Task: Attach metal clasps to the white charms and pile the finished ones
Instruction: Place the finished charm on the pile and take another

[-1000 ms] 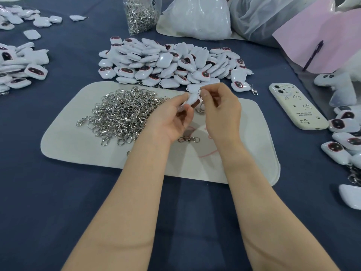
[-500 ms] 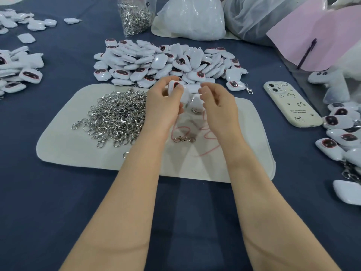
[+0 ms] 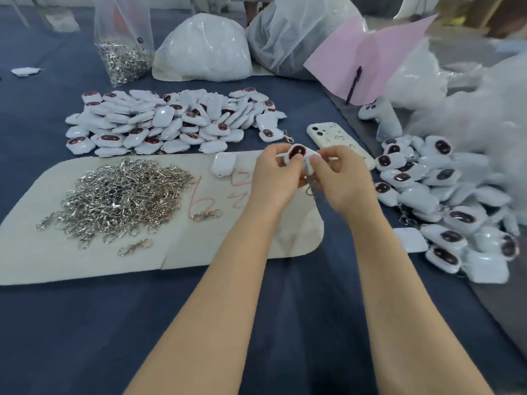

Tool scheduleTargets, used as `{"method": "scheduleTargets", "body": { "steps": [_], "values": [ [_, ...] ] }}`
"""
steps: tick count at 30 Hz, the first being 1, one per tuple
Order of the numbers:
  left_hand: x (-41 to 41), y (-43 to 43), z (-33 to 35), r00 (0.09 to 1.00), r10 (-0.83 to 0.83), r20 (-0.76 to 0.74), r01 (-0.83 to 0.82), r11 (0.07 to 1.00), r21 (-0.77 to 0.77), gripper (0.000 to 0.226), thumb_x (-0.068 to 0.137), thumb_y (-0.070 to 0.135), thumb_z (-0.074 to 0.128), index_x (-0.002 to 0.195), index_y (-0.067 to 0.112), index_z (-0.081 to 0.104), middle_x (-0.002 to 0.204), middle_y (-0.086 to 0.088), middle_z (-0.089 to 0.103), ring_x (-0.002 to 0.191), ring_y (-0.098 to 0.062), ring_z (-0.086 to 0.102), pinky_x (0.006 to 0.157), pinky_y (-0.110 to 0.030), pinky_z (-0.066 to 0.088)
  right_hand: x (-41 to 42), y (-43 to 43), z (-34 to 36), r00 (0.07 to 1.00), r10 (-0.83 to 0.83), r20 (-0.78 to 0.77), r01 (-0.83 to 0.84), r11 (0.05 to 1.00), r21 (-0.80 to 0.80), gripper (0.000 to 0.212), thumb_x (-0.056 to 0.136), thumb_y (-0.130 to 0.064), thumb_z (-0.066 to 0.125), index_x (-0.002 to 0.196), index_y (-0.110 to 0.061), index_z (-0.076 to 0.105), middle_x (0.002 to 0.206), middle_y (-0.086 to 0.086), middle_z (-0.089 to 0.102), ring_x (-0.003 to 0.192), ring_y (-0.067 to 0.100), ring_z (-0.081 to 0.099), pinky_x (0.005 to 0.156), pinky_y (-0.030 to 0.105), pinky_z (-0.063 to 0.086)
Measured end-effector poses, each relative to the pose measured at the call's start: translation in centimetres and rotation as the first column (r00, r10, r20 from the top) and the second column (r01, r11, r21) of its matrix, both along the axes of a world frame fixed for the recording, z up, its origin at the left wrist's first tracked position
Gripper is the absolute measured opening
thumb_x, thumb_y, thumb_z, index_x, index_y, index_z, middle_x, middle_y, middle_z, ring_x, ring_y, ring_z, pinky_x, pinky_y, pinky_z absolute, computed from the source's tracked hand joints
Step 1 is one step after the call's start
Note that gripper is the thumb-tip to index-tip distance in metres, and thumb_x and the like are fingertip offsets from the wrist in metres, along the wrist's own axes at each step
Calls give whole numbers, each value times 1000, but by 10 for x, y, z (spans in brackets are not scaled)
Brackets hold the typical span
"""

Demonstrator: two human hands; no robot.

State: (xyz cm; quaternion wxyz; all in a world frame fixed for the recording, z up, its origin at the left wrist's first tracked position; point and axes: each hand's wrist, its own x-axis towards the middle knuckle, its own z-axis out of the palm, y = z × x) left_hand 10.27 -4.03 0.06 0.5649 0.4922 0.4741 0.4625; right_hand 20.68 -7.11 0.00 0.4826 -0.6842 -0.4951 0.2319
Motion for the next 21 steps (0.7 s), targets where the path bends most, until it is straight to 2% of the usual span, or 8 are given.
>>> {"method": "scheduleTargets", "body": {
  "steps": [3, 6, 9, 13, 15, 17, 19, 21],
  "values": [
    [52, -19, -1, 987, -162, -10, 161, 986, -32, 30, 94, 22, 54, 122, 12, 57, 117, -8, 64, 105, -24, 63, 95, -42, 51, 36, -27, -4, 968, -230, 100, 226, 973, 49, 11, 93, -26, 53, 100, -18, 57, 76, -11, 62, 69, -4, 58, 63, 9, 40],
    [94, -37, -3, 964, -263, -41, 260, 964, -59, 39, 95, 26, 51, 131, 13, 53, 130, -7, 58, 117, -23, 57, 102, -41, 45, 66, -48, -7, 903, -394, 172, 396, 918, 21, 23, 94, -23, 49, 115, -16, 55, 95, -3, 59, 91, 15, 58, 79, 27, 44],
    [122, -51, -5, 923, -382, -37, 378, 921, -94, 35, 95, 30, 46, 123, 13, 59, 122, -6, 62, 112, -21, 59, 100, -41, 46, 86, -60, -10, 858, -488, 162, 493, 870, 10, 30, 94, -15, 47, 124, -16, 52, 125, 4, 53, 109, 22, 55, 93, 34, 45],
    [141, -59, -7, 893, -446, -60, 438, 891, -118, 30, 98, 36, 41, 103, 13, 60, 100, -2, 62, 95, -16, 58, 88, -34, 46, 98, -66, -16, 842, -517, 152, 523, 852, -1, 35, 93, -11, 49, 128, -16, 49, 146, 5, 30, 117, 19, 51, 89, 21, 38],
    [142, -59, -7, 906, -421, -54, 413, 904, -109, 26, 98, 34, 41, 87, 16, 56, 89, -4, 58, 85, -17, 55, 80, -34, 46, 98, -66, -18, 838, -519, 167, 524, 851, 15, 31, 93, -11, 49, 124, -14, 53, 145, 5, 33, 116, 13, 49, 86, 12, 34],
    [139, -57, -7, 927, -373, -42, 368, 925, -95, 25, 97, 30, 43, 86, 14, 60, 90, -5, 63, 87, -17, 58, 85, -37, 49, 97, -65, -18, 830, -530, 170, 527, 847, 66, 28, 92, -8, 48, 117, -12, 58, 138, 5, 40, 113, 5, 46, 80, 3, 27],
    [131, -53, -5, 957, -291, -10, 289, 954, -77, 20, 95, 25, 46, 92, 14, 63, 96, -4, 67, 95, -19, 63, 92, -41, 51, 91, -61, -16, 838, -528, 141, 517, 849, 110, 25, 92, -10, 48, 112, -15, 61, 128, 2, 49, 102, 10, 54, 76, 6, 30],
    [118, -47, 1, 980, -198, 21, 199, 979, -51, 15, 94, 20, 48, 93, 17, 63, 101, -4, 67, 101, -21, 63, 93, -41, 52, 78, -52, -12, 877, -476, 72, 463, 874, 146, 21, 92, -14, 48, 108, -19, 61, 111, -5, 58, 82, 0, 56, 70, 9, 36]
  ]
}}
